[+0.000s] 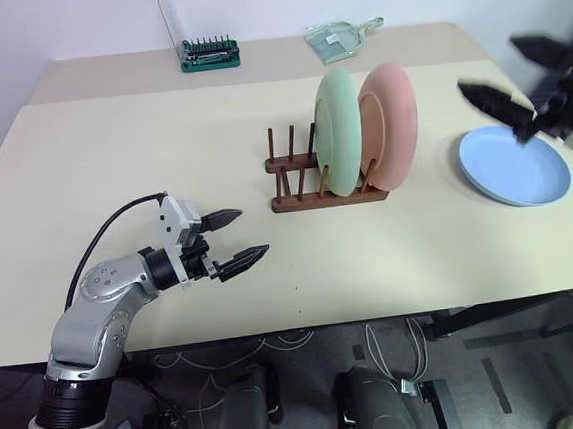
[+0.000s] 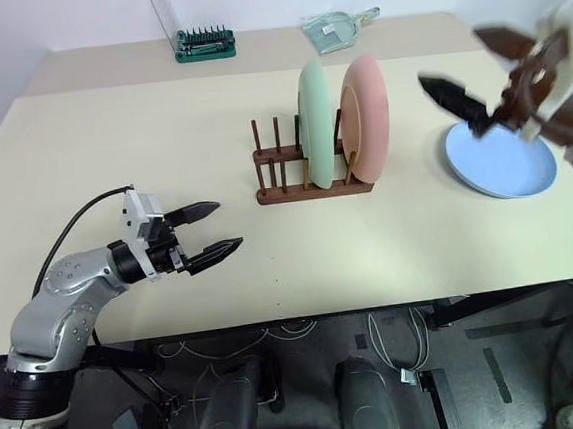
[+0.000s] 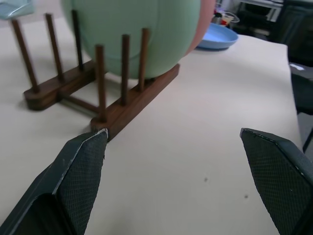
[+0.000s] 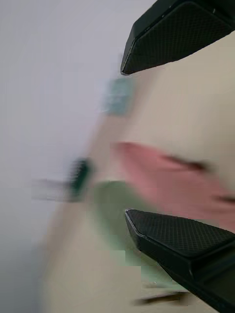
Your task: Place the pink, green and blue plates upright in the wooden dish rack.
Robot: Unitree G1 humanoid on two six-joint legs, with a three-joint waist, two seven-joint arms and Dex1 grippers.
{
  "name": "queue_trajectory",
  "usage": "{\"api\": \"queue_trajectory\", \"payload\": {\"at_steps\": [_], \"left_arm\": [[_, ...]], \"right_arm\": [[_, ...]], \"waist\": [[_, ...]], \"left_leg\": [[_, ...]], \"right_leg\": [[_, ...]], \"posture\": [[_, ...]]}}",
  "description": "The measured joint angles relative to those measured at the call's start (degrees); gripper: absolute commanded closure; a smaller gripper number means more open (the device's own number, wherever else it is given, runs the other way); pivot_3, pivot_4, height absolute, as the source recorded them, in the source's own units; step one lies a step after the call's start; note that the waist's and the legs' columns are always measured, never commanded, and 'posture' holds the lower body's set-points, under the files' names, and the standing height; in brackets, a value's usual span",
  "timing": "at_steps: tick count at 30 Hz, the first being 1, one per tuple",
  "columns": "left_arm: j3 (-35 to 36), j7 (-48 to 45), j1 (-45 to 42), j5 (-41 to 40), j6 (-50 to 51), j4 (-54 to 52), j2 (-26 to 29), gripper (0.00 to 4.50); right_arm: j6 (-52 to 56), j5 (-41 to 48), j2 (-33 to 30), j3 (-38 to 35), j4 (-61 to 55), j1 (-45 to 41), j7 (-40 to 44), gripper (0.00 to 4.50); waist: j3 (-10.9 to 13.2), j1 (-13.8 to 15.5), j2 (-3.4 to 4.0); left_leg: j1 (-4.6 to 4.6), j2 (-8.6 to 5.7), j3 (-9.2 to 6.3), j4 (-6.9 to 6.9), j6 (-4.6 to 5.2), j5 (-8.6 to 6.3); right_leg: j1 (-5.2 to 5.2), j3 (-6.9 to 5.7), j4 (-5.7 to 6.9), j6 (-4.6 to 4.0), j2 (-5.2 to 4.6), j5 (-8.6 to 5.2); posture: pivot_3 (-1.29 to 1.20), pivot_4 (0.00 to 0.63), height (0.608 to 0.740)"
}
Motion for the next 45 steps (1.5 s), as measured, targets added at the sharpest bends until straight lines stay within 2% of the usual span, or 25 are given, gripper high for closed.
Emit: {"api": "queue_trajectory", "payload": {"at_steps": [3,7,15,20,21,22,24,29,37,43,45], "left_arm": [[-0.34,0.16,-2.37,-0.32,1.08,-0.12,-0.14,0.0],[-0.51,0.4,-4.11,-0.69,2.51,-0.14,-0.32,0.0],[-0.93,1.16,-4.71,-0.94,3.89,-0.26,-0.53,0.0],[-0.85,1.74,-4.15,-0.96,4.3,-0.99,-0.68,0.0],[-0.79,1.92,-3.68,-1.0,4.32,-1.51,-0.68,0.0],[-0.76,2.12,-3.14,-1.06,4.35,-2.03,-0.68,0.0],[-0.66,2.58,-1.72,-1.2,4.43,-2.95,-0.67,0.0],[-0.29,2.72,-0.64,-1.41,4.5,-3.95,-0.64,0.0],[-0.01,-1.08,0.08,-1.07,1.06,0.0,0.13,0.0],[-0.43,-3.23,0.07,0.02,-2.19,3.39,-0.45,0.0],[-0.41,-3.58,0.09,0.54,-2.84,4.44,-0.53,0.0]], "right_arm": [[-2.84,-8.79,-3.42,4.76,2.68,6.94,0.46,0.02],[-4.89,-17.27,-1.68,12.44,9.62,7.46,-2.29,0.02],[-9.84,-32.28,4.17,24.56,28.86,-1.51,-9.5,0.02],[-15.87,-37.33,6.18,26.58,40.49,-7.41,-11.87,0.02],[-16.95,-38.27,6.34,26.8,42.14,-8.02,-12.43,0.55],[-17.72,-38.97,6.36,27.06,43.36,-8.39,-12.68,0.84],[-18.98,-40.38,6.55,27.24,45.44,-8.67,-13.21,1.72],[-18.74,-41.13,7.92,27.23,44.76,-7.65,-13.37,4.34],[-18.18,-44.66,7.85,25.37,33.62,-7.56,-18.2,4.43],[-20.68,-44.41,8.41,21.26,20.72,-22.4,-20.77,4.43],[-20.44,-40.5,12.21,20.0,16.34,-26.62,-18.88,4.43]], "waist": [[-0.03,0.28,-0.07],[0.01,-0.01,0.04],[0.02,0.09,0.05],[0.02,0.1,0.05],[0.02,0.1,0.05],[0.02,0.1,0.05],[0.02,0.29,0.05],[0.01,0.2,0.06],[0.07,-0.2,0.28],[0.14,-0.09,0.54],[0.12,-0.02,0.49]], "left_leg": [[0.0,0.0,-0.01,0.03,-0.01,0.0],[0.0,-0.01,0.02,0.06,-0.02,0.02],[0.01,-0.02,0.02,0.12,-0.04,0.03],[0.03,-0.02,0.02,0.12,-0.04,0.04],[0.03,-0.02,0.02,0.12,-0.04,0.04],[0.04,-0.02,0.02,0.12,-0.04,0.04],[0.05,-0.04,-0.01,0.13,-0.04,0.04],[0.05,-0.04,-0.01,0.13,-0.04,0.04],[0.04,-0.02,0.02,0.13,-0.08,0.05],[0.0,0.01,0.11,0.02,-0.14,0.09],[0.0,0.0,0.11,0.01,-0.14,0.09]], "right_leg": [[0.06,-0.01,-0.05,0.0,0.01,0.0],[0.03,0.02,-0.02,0.03,0.01,0.01],[0.06,0.02,-0.02,0.04,0.03,0.01],[0.12,0.02,-0.04,0.04,0.03,0.01],[0.12,0.02,-0.04,0.04,0.03,0.01],[0.14,0.02,-0.05,0.04,0.03,0.01],[0.17,0.01,-0.06,0.05,0.02,0.0],[0.18,0.01,-0.05,0.05,0.03,0.01],[0.06,0.03,0.02,0.05,0.02,0.01],[-0.16,0.17,0.13,0.03,0.06,0.0],[-0.13,0.16,0.09,0.03,0.06,0.0]], "posture": [[0.0,0.15,0.737],[0.0,0.15,0.737],[0.0,0.15,0.737],[0.0,0.15,0.737],[0.0,0.15,0.737],[0.0,0.15,0.737],[0.0,0.15,0.737],[0.0,0.15,0.737],[0.0,0.15,0.737],[0.0,0.15,0.737],[0.0,0.15,0.737]]}}
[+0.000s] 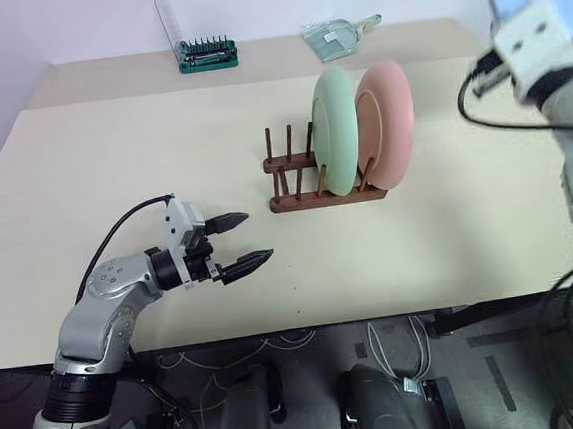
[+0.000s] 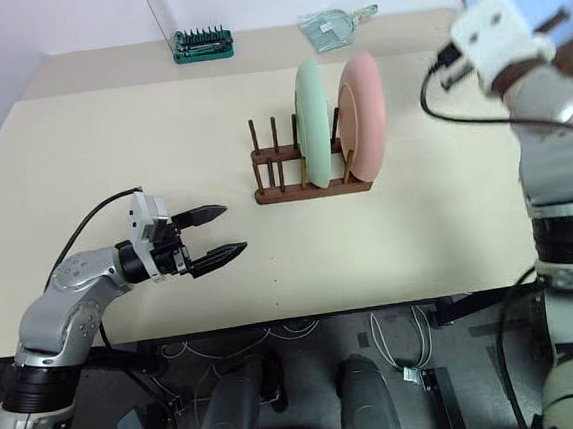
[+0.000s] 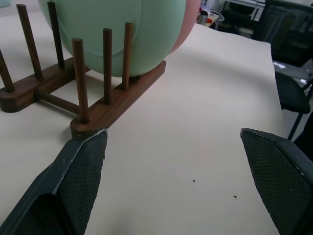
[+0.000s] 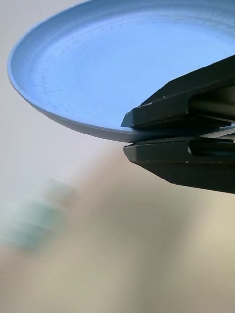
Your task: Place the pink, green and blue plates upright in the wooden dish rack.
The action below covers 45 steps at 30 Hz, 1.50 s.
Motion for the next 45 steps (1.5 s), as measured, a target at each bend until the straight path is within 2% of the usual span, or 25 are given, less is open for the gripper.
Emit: {"api": "queue_trajectory", "payload": {"at_steps": [5,9,13,20,24,28,45], "left_arm": [[-0.5,-0.28,0.09,1.04,-1.79,1.0,-1.31,0.0],[-0.5,0.46,0.79,1.13,-1.72,0.68,-1.54,0.0],[-0.35,1.17,1.17,1.04,-1.54,-0.17,-1.39,0.0],[-0.23,1.77,1.26,1.04,-1.55,-0.36,-1.32,0.0],[-0.22,1.83,1.32,1.04,-1.5,-0.36,-1.04,0.0],[0.04,1.98,1.32,1.01,-0.87,-0.39,-0.55,0.0],[0.23,3.83,-0.47,0.36,3.22,-3.62,-0.31,0.0]], "right_arm": [[4.07,15.48,9.81,2.78,-13.77,-3.41,9.53,4.43],[13.21,31.62,19.73,3.42,-21.71,-3.6,11.98,4.43],[18.94,40.91,26.03,4.22,-25.43,-3.89,9.23,4.43],[27.49,55.1,33.56,-0.03,-25.13,-0.72,-0.07,4.43],[28.53,58.33,35.13,-1.2,-24.35,0.23,-3.92,4.43],[28.81,59.44,38.3,-1.54,-22.22,4.68,-7.85,4.43],[29.72,61.21,39.48,-2.46,-15.96,7.74,-12.78,4.43]], "waist": [[0.0,0.19,0.0],[0.0,0.13,-0.01],[-0.01,0.09,-0.02],[-0.04,0.04,-0.07],[-0.05,-0.03,-0.09],[-0.06,-0.14,-0.08],[-0.06,-0.1,-0.08]], "left_leg": [[-0.04,-0.01,-0.02,0.03,0.03,-0.01],[-0.04,0.0,-0.03,0.04,0.07,-0.03],[-0.04,-0.02,-0.03,0.06,0.07,-0.04],[-0.04,-0.01,-0.02,0.04,0.07,-0.04],[-0.03,0.0,-0.02,0.01,0.06,-0.04],[-0.05,0.0,-0.01,0.01,0.06,-0.03],[-0.1,-0.01,-0.01,-0.01,0.05,-0.03]], "right_leg": [[0.01,-0.03,0.02,0.0,-0.01,0.01],[0.02,-0.03,0.04,0.0,-0.02,0.01],[0.01,-0.03,0.07,0.0,-0.03,0.02],[-0.01,-0.03,0.09,0.0,-0.02,0.02],[-0.03,-0.03,0.09,-0.01,0.0,0.02],[-0.06,-0.02,0.1,-0.01,0.01,0.02],[-0.12,-0.01,0.1,-0.01,0.01,0.02]], "posture": [[0.0,0.15,0.737],[0.0,0.15,0.737],[0.0,0.15,0.737],[0.0,0.15,0.737],[0.0,0.15,0.737],[0.0,0.15,0.737],[0.0,0.15,0.737]]}}
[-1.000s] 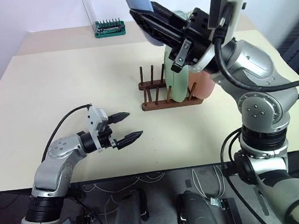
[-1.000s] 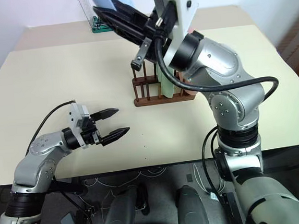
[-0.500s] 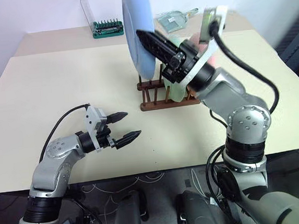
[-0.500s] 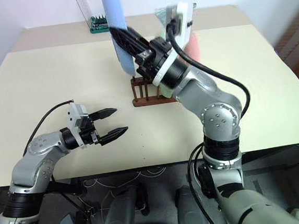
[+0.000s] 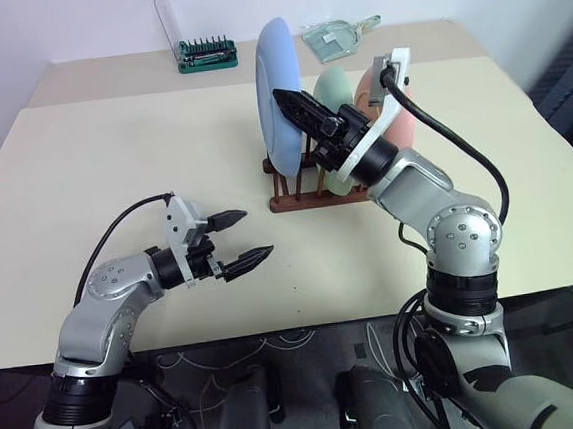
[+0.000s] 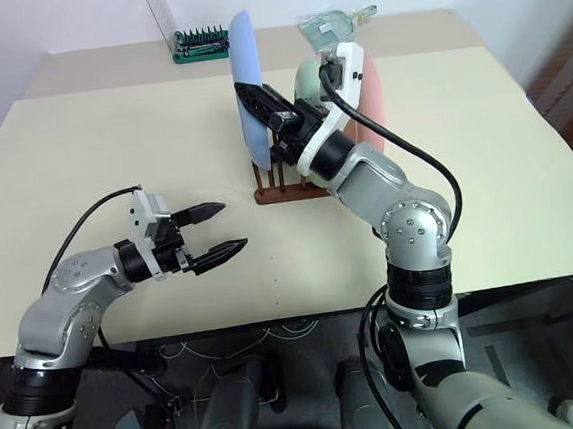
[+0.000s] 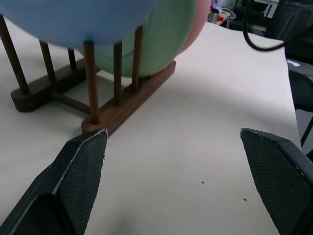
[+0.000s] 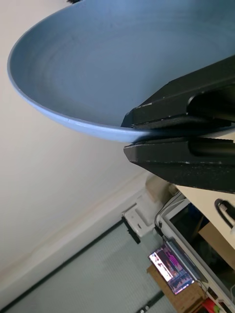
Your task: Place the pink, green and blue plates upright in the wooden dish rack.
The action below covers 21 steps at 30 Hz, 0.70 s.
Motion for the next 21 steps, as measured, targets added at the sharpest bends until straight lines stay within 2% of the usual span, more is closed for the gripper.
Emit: {"api": "queue_trajectory", "payload": {"at_steps": [15,18,21], "left_arm": [[0.12,5.33,-1.08,-1.38,3.84,-5.44,-0.4,0.0],[0.22,5.51,-1.09,-1.34,3.57,-5.44,-0.39,0.0],[0.22,5.94,-1.08,-1.25,3.03,-5.43,-0.4,0.0]], "right_arm": [[0.0,0.0,0.39,-0.34,2.16,0.44,-1.31,4.43],[-0.02,-0.01,0.46,-0.34,2.26,0.44,-1.37,3.52],[-0.02,-0.01,0.49,-0.35,2.44,0.44,-1.49,2.1]], "waist": [[0.0,-0.05,0.0],[0.0,-0.04,0.0],[0.0,-0.03,0.0]], "left_leg": [[-0.01,0.0,0.0,-0.01,0.0,0.0],[-0.01,0.0,0.0,-0.01,0.0,0.0],[-0.01,0.0,0.0,-0.01,0.0,0.0]], "right_leg": [[-0.02,0.01,0.0,0.0,0.0,0.0],[-0.02,0.01,0.0,0.0,0.0,0.0],[-0.02,0.01,0.0,0.0,0.0,0.0]], "posture": [[0.0,0.15,0.737],[0.0,0.15,0.737],[0.0,0.15,0.737]]}}
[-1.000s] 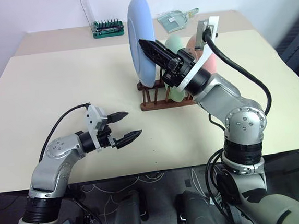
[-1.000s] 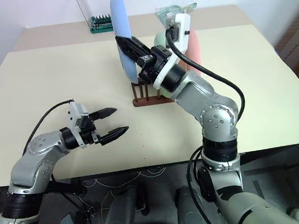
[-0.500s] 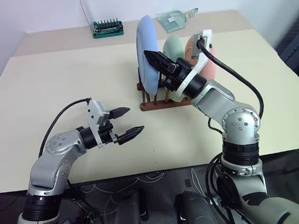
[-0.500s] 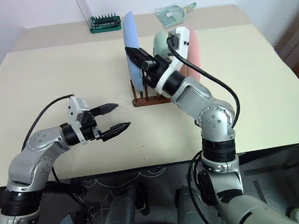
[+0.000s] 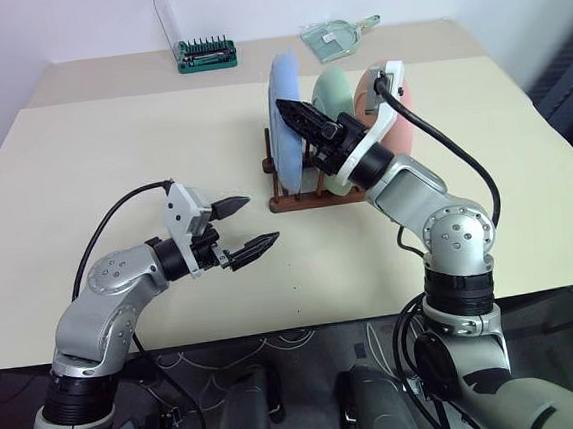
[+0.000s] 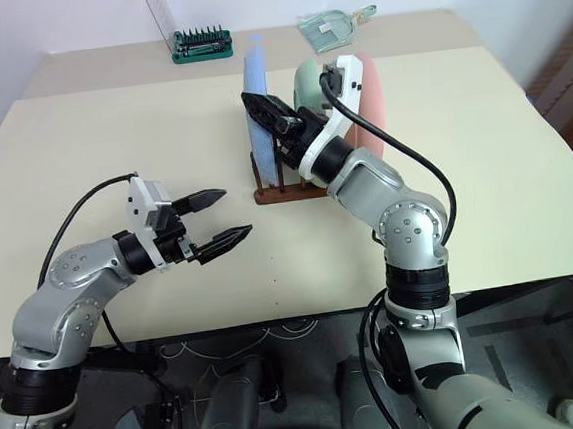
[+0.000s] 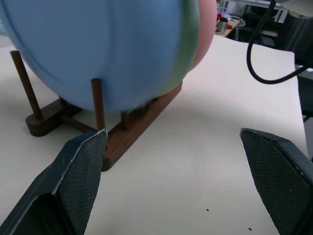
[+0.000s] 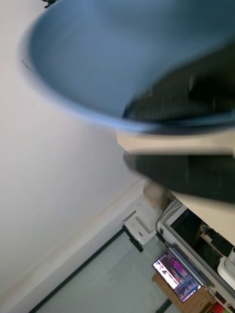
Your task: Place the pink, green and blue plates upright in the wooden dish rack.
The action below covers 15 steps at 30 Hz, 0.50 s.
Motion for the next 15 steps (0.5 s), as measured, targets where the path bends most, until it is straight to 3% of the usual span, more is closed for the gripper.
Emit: {"api": "queue_trajectory", "payload": {"at_steps": [4,15], "left_arm": [[0.0,0.38,-0.01,0.02,-0.4,0.0,0.0,0.0],[-0.48,4.04,-3.13,-1.1,3.8,-3.9,-0.76,0.0]], "right_arm": [[-0.02,-0.01,-0.02,0.0,0.01,0.0,-0.02,0.04],[-0.64,-0.58,-0.51,0.02,-0.07,-0.33,0.16,0.04]], "waist": [[0.0,0.0,0.0],[0.0,0.07,0.0]], "left_leg": [[0.0,0.0,0.0,0.0,0.0,0.0],[-0.03,-0.01,0.0,0.0,0.0,0.0]], "right_leg": [[0.0,0.0,0.0,0.0,0.0,0.0],[0.0,0.0,-0.01,0.0,-0.01,0.0]], "posture": [[0.0,0.15,0.737],[0.0,0.15,0.737]]}}
